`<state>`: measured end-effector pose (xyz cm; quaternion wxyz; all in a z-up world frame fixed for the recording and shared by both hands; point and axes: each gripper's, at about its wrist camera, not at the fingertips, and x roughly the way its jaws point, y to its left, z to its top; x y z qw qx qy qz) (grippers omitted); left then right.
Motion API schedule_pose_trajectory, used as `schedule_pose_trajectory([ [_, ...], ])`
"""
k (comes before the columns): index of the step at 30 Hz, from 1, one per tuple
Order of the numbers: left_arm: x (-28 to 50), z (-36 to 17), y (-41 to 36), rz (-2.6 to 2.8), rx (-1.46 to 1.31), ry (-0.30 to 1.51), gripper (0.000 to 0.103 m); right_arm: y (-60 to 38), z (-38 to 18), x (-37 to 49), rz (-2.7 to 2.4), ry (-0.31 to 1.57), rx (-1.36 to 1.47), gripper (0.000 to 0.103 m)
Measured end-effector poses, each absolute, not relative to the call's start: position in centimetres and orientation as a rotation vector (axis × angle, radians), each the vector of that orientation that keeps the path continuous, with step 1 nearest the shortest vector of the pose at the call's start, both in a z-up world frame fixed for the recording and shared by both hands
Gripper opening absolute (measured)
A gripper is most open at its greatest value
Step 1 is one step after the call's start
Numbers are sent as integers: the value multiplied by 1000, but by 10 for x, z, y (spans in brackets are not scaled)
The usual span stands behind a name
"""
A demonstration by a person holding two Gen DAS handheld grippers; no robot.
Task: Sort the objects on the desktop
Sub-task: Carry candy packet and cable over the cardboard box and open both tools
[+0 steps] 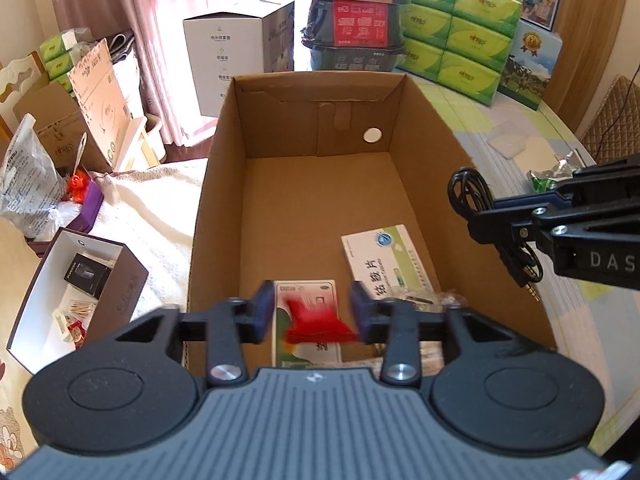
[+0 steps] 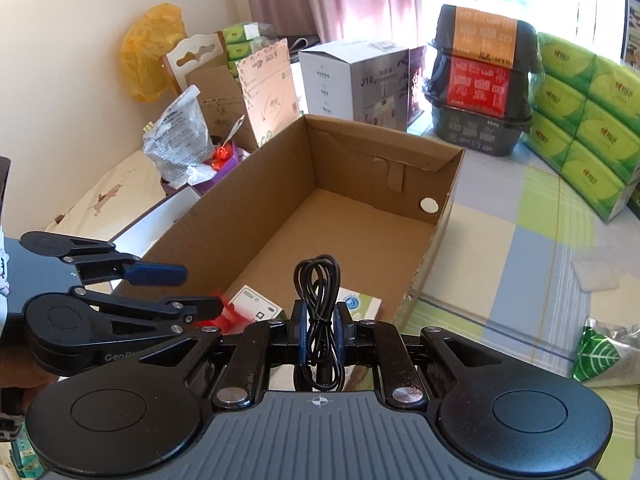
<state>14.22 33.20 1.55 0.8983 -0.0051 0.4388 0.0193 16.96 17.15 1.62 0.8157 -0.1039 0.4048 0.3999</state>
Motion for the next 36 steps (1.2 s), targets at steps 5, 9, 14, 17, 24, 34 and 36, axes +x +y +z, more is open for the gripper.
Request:
schedule_pose_trajectory([
  [5,144,16,338,55,-8,901,38,173,9,176,850,874,-209,10],
  [9,142,19,342,65,-7,896,38,177,8,181,861,876,-198,10],
  [14,138,20,343,70,-11,892,38,178,14,182,879,843,-168,16],
  [17,134,22,341,80,-13,887,39,169,19,182,860,835,-147,20],
  [24,121,32,329,83,-24,871,42,132,31,178,815,843,-100,22],
  [34,94,62,290,77,-46,818,56,61,39,148,771,836,-70,48],
  [36,89,66,280,76,-37,812,63,43,39,142,753,837,-57,50],
])
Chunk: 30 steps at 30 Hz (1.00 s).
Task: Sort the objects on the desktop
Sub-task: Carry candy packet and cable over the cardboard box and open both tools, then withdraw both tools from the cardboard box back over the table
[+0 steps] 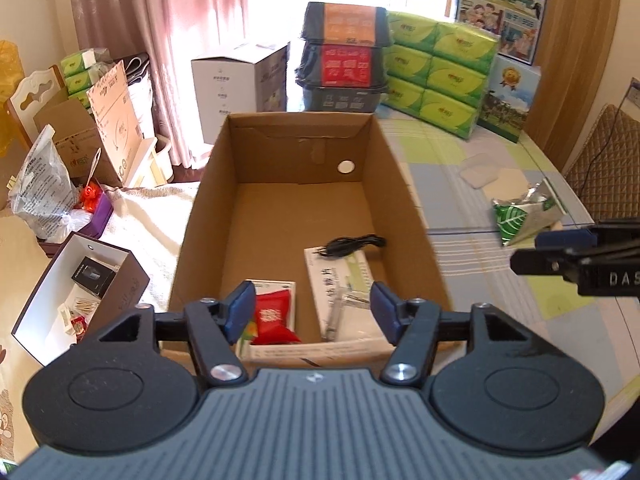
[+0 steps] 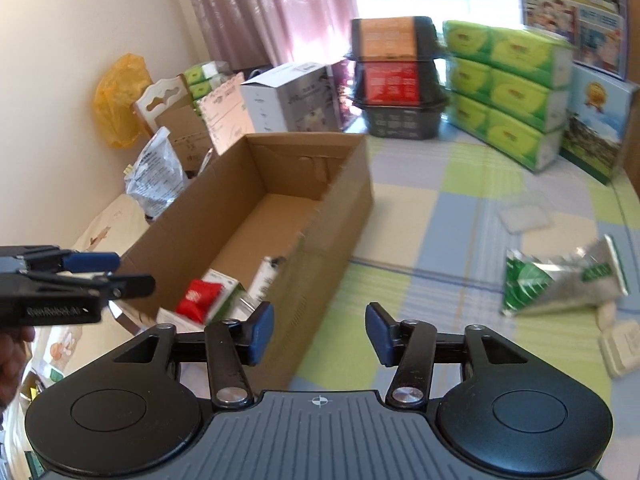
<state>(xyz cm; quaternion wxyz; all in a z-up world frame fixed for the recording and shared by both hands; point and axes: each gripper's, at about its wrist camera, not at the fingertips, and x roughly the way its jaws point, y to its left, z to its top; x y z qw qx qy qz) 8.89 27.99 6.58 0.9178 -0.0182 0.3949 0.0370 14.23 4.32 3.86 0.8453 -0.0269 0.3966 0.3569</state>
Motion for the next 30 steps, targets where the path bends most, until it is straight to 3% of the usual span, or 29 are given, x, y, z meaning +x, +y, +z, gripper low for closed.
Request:
schedule_pose_trajectory([
  [7,78,73,240,45,-46,791,74,-16,37,130,692,844,-28,58],
  [17,74,79,173,-44,-14,748,101,-106,34,113,563,800,-49,90],
  [24,87,68,124,-130,23,767,102,-173,28,113,448,803,-41,100],
  [30,102,55,87,-192,59,799,102,-211,26,121,386,806,-8,101],
])
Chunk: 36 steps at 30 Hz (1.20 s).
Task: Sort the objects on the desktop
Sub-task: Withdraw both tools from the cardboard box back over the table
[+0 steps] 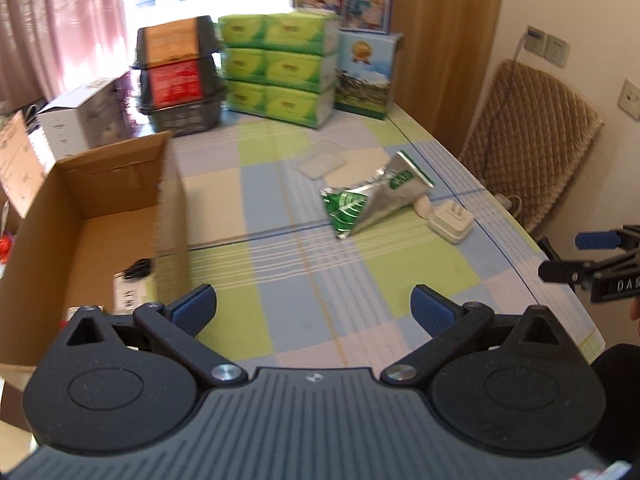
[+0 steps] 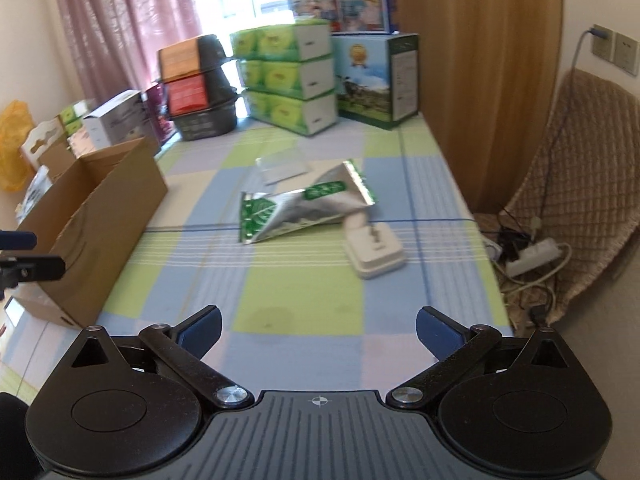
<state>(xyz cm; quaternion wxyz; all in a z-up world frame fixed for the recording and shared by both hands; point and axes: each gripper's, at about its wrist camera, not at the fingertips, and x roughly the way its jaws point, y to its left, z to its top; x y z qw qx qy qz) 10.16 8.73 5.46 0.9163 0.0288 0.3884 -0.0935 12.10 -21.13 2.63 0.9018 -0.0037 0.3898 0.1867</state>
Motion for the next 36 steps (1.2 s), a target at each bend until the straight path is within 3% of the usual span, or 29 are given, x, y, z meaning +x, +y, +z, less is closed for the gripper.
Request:
schedule_pose_trajectory([
  [17,164,27,22,-343,210,876,102,-235,0,164,421,856,-60,101],
  [36,288,-19,-9,-489,398,920,101,-213,-49,274,571,919,-290,101],
])
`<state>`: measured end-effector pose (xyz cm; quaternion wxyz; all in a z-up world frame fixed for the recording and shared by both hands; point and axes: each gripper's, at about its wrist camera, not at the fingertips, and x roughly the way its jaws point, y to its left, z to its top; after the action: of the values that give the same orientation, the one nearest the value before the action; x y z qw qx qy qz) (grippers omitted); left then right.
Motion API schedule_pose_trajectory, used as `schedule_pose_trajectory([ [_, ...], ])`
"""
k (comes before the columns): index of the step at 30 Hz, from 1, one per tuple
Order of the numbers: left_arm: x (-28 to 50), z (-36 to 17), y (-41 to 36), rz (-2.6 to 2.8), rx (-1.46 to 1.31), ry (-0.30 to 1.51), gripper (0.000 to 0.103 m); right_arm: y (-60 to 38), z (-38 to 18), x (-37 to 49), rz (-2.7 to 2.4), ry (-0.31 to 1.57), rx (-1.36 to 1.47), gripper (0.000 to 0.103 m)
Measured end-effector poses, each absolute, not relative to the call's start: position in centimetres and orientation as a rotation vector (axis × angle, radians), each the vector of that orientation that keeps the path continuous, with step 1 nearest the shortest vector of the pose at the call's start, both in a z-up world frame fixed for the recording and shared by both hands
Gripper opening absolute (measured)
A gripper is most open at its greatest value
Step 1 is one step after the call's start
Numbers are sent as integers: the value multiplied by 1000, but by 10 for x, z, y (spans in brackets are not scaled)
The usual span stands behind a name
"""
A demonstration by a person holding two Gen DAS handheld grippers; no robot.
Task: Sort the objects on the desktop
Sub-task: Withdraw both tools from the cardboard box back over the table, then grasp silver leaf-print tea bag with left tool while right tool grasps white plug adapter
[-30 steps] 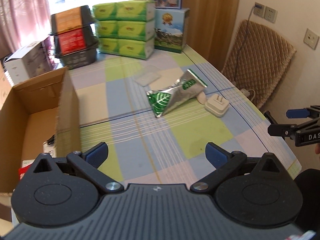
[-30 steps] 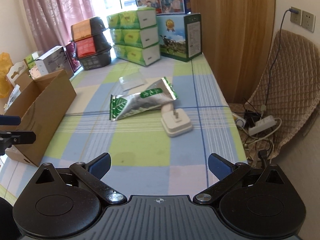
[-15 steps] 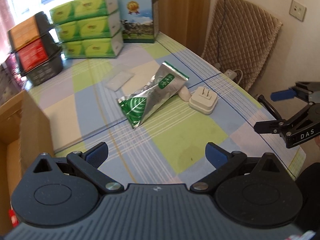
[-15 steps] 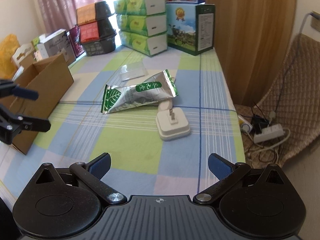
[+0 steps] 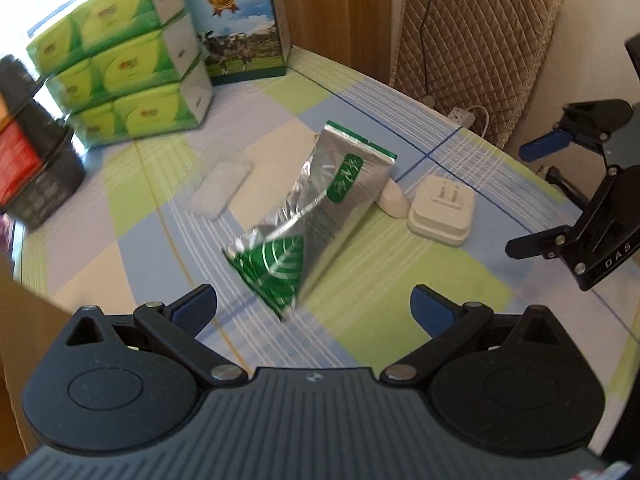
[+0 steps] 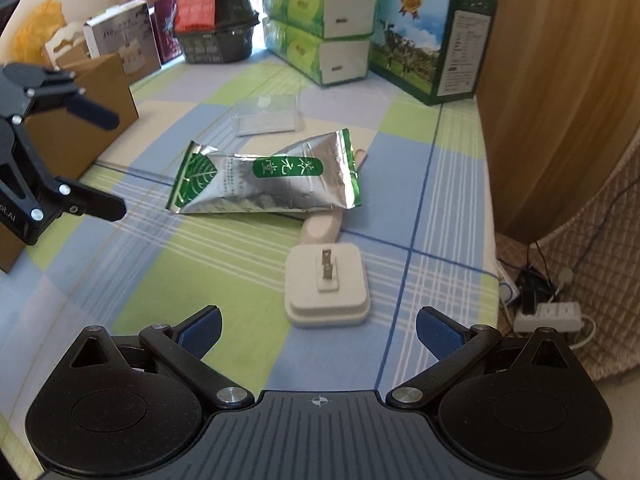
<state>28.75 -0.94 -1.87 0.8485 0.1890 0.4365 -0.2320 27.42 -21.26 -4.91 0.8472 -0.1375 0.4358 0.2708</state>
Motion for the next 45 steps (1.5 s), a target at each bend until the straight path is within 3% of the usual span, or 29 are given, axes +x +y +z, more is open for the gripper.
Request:
schedule_pose_trajectory([
  [13,348,-61,-19,-575,442,975,101,-186,-87,318,617,980,-398,99],
  [19,367,-79,-30,-622,488,981,101,-181,-95,334,635,1004,-420,82],
  [23,384,-89,-37,-667,498,990,101,-179,-100,337,644,1009,-462,63],
  [34,414,-105,-45,-745,496,1037,100,-180,-101,340,627,999,-444,62],
  [40,415,-107,-50,-752,452,1071,87,-182,-100,336,600,1005,-415,62],
  [42,413,-105,-50,-737,445,1087,73,-183,-98,332,586,1010,-406,62],
  [45,402,-101,-46,-703,413,1125,60,-186,-96,326,572,1029,-367,62],
])
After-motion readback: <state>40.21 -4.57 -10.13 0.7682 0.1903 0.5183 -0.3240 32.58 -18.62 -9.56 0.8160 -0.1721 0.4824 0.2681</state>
